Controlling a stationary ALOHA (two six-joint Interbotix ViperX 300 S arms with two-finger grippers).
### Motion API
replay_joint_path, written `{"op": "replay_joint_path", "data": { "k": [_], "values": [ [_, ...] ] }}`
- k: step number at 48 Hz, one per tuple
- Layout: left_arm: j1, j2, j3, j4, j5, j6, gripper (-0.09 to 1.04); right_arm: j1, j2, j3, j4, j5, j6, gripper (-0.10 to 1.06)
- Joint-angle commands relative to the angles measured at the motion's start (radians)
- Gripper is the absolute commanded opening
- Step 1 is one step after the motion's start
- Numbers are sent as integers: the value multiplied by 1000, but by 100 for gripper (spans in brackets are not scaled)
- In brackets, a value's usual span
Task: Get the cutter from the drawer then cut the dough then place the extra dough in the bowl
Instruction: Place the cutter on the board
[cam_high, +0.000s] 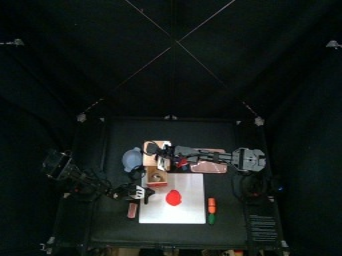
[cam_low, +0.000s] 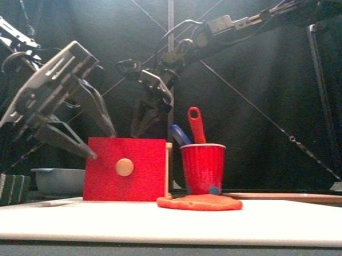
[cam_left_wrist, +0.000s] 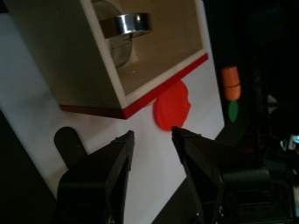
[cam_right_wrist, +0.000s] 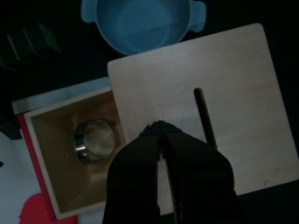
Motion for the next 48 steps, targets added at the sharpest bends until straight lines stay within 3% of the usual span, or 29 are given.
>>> {"op": "replay_joint_path", "data": {
  "k": [1,12,23,32,48],
  "values": [
    [-5,-91,31,89,-6,3,78,14,-94,-5,3,2,-5,2],
    [6,-250,129,347,2,3,78,49,-172,80,9,-40,-6,2],
    [123,-405,224,650,6,0,78,104,-219,184,15,-175,-6,8],
    [190,-462,245,785,75,-2,78,141,-218,244,8,-282,6,31],
    [196,-454,255,802,170,-8,78,150,-176,264,-20,-316,12,72]
  ]
}}
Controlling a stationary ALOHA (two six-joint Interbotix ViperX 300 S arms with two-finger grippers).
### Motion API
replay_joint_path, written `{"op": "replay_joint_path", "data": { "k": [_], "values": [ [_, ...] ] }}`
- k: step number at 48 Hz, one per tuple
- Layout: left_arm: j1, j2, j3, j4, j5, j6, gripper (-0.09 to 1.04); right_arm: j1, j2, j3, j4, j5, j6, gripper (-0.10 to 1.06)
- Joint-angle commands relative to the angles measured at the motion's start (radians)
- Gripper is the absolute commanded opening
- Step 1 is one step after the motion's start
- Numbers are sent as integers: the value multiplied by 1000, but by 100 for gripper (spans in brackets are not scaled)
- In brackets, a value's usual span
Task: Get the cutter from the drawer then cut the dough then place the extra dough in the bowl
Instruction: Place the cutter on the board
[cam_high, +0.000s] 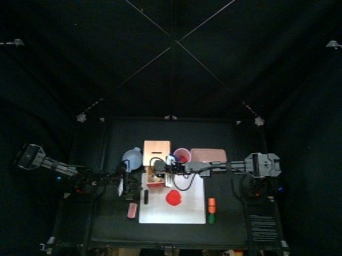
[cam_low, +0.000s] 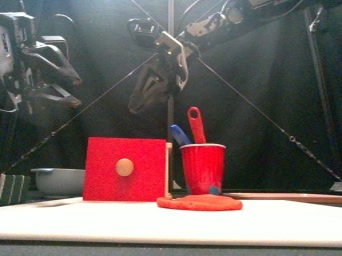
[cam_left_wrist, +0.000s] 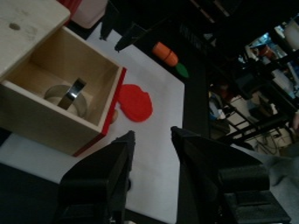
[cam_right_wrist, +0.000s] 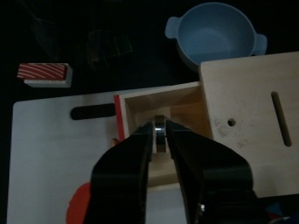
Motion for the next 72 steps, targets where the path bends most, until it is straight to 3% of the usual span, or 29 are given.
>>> {"op": "replay_joint_path", "data": {
  "k": [1,10,51,65,72],
  "values": [
    [2,0,-11,5,2,-2,78,-2,-12,-8,-17,-9,2,74],
    [-2,0,-11,5,2,-2,78,-2,28,-15,-21,-9,3,80],
    [-2,0,-5,-15,2,-2,78,-5,137,-51,-23,5,-14,78],
    [-2,0,3,-26,2,-2,78,-3,138,-54,-43,15,-2,54],
    [-2,0,3,-26,2,-2,78,-3,130,-78,-54,15,0,53]
  ]
}}
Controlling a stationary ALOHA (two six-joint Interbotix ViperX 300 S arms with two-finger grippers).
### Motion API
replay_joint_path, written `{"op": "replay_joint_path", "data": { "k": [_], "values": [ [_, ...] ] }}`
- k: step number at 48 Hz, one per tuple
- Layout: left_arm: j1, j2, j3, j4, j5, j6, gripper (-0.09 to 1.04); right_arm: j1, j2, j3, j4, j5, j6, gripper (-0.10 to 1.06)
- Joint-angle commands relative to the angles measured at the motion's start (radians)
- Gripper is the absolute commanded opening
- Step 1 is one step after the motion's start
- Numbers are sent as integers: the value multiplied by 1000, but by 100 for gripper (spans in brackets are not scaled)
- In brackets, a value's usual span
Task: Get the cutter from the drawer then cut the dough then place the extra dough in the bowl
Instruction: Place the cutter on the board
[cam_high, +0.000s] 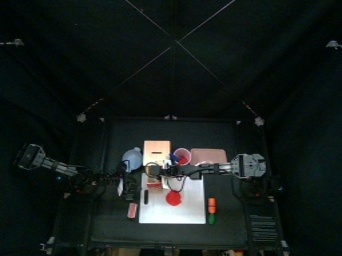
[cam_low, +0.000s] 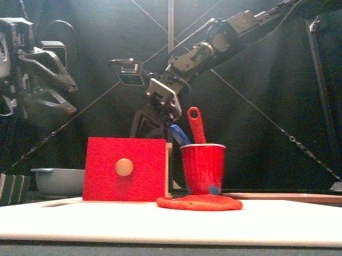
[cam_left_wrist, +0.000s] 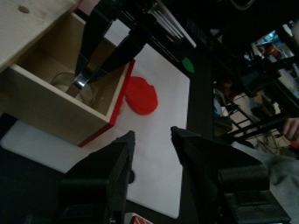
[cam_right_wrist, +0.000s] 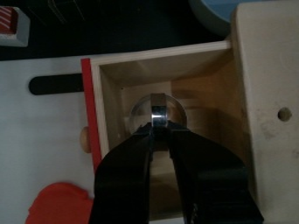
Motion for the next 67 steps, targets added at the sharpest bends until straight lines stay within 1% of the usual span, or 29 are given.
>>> {"op": "replay_joint_path", "data": {
  "k": [1,15,21,31,43,49,53,56,62,67],
  "values": [
    [-2,-2,-11,0,-3,2,78,-2,-37,-48,-8,-2,2,53],
    [-2,-2,-11,0,0,2,78,2,-114,-89,-23,57,3,53],
    [-2,-2,-11,0,0,2,78,3,-164,-77,-31,64,3,53],
    [-2,-3,-8,0,3,2,78,18,-265,-23,-37,64,5,53],
    [-2,-3,-8,0,3,2,78,71,-417,127,-29,64,8,53],
    [-2,-2,-8,0,3,2,78,109,-505,235,-12,67,9,53],
    [-2,-2,-8,-2,3,2,78,129,-554,302,14,67,14,53],
    [0,-2,-8,0,3,2,78,137,-584,353,38,69,23,53],
    [6,-2,-9,0,3,3,78,135,-629,472,95,57,48,53],
    [12,-2,-15,0,3,3,78,135,-638,548,114,23,64,53]
  ]
}}
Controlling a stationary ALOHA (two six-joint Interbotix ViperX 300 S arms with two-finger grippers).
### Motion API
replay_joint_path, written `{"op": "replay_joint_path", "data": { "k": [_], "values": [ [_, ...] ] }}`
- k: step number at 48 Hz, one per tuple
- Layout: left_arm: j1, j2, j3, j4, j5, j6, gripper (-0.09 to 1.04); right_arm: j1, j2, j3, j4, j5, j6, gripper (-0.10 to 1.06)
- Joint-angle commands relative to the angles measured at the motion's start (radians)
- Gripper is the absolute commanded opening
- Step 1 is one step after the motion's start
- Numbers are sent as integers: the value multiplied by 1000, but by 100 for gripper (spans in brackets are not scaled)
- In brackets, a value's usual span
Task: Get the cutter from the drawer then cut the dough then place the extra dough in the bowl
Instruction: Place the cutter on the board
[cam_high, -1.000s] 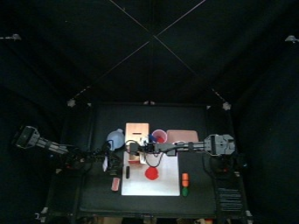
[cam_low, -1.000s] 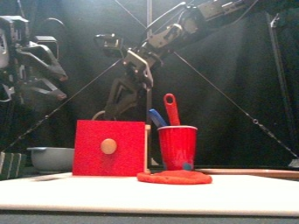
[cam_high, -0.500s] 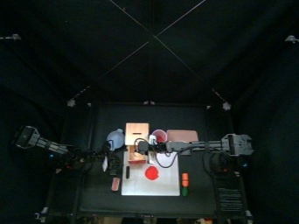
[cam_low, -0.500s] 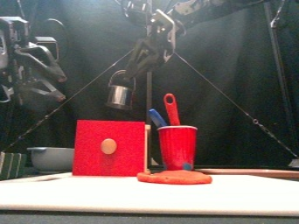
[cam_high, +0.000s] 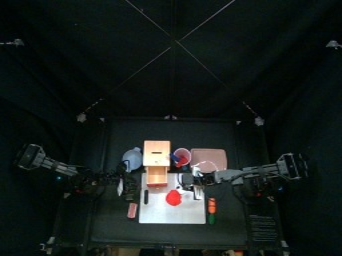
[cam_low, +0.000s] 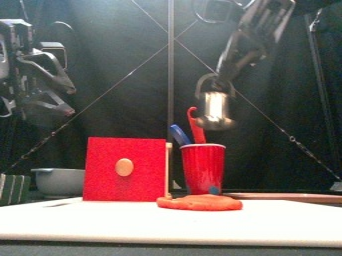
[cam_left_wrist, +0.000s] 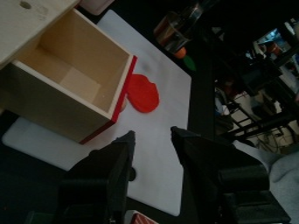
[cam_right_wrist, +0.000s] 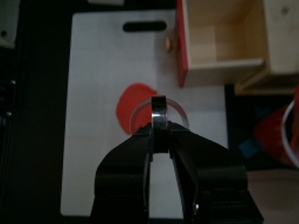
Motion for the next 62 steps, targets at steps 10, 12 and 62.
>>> {"op": "replay_joint_path", "data": {
  "k": [10,12,62],
  "values": [
    [17,-2,-29,3,-3,0,78,-17,-35,164,14,-110,54,53],
    [15,-2,-31,3,-3,0,78,-20,-35,176,15,-117,54,53],
    [17,0,-31,3,-3,0,78,-91,23,199,32,-150,54,82]
  ]
}}
